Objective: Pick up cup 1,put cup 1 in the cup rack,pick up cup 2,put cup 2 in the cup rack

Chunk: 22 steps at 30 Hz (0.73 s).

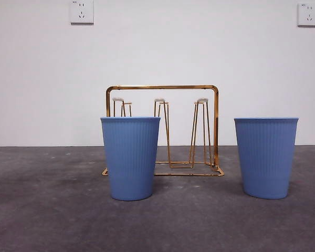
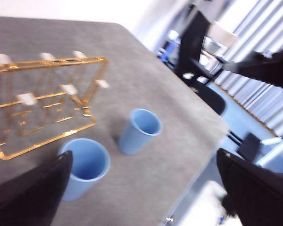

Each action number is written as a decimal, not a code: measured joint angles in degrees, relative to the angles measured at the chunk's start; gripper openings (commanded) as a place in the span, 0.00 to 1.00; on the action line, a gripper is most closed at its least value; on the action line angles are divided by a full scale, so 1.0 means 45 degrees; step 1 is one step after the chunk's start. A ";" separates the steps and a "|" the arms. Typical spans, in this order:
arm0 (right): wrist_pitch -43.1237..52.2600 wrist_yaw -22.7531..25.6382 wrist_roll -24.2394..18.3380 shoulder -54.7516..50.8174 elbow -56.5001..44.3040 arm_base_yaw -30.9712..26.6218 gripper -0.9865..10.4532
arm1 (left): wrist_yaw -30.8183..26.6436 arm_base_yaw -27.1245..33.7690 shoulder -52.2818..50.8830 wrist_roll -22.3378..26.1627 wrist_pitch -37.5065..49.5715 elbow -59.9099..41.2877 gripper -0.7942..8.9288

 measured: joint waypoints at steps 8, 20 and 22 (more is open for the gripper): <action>-0.0296 0.1515 0.0151 0.3152 0.0019 0.0913 0.55 | 0.2225 -0.0918 0.0559 -0.1292 0.1962 0.0000 0.81; 0.0306 0.4313 0.0107 0.7295 0.0019 0.3177 0.55 | 0.2429 -0.2735 0.1127 -0.3191 0.4245 0.0005 0.81; 0.0544 0.4561 0.0087 0.7771 0.0019 0.3381 0.50 | 0.2414 -0.3016 0.1205 -0.3458 0.4648 0.0005 0.81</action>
